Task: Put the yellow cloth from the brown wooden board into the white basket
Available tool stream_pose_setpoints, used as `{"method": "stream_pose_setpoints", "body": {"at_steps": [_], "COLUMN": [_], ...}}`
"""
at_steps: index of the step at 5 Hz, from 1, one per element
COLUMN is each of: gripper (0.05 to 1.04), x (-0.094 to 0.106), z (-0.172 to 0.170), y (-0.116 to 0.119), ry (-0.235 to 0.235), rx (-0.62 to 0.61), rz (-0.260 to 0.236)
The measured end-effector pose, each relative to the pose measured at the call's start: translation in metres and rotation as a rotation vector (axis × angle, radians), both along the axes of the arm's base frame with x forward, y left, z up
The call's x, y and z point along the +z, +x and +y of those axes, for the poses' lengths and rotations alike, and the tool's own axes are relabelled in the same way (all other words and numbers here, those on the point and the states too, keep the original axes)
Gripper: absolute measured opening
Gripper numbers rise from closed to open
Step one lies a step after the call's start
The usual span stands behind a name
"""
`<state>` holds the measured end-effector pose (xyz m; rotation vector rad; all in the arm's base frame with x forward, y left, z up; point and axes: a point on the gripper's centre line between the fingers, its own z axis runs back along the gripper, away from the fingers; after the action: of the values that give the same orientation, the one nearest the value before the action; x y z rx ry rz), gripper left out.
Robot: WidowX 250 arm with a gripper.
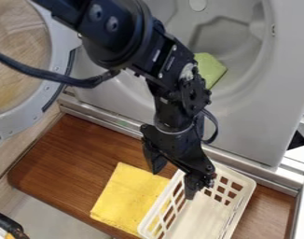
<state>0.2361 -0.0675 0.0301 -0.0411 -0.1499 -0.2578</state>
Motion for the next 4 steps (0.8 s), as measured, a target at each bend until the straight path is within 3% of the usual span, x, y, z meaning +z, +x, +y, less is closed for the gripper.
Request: {"method": "stream_pose_setpoints", "body": {"at_steps": [1,3,4], "gripper": [1.001,1.001,1.001], "x": [-0.005,-0.015,-0.037], "z": [0.001,0.061,0.091], "y": [-0.003,-0.002,-0.005], "ry": [0.006,0.051,0.054], "rx": [-0.005,0.139,0.212], "rz": [0.019,0.026,0.050]}}
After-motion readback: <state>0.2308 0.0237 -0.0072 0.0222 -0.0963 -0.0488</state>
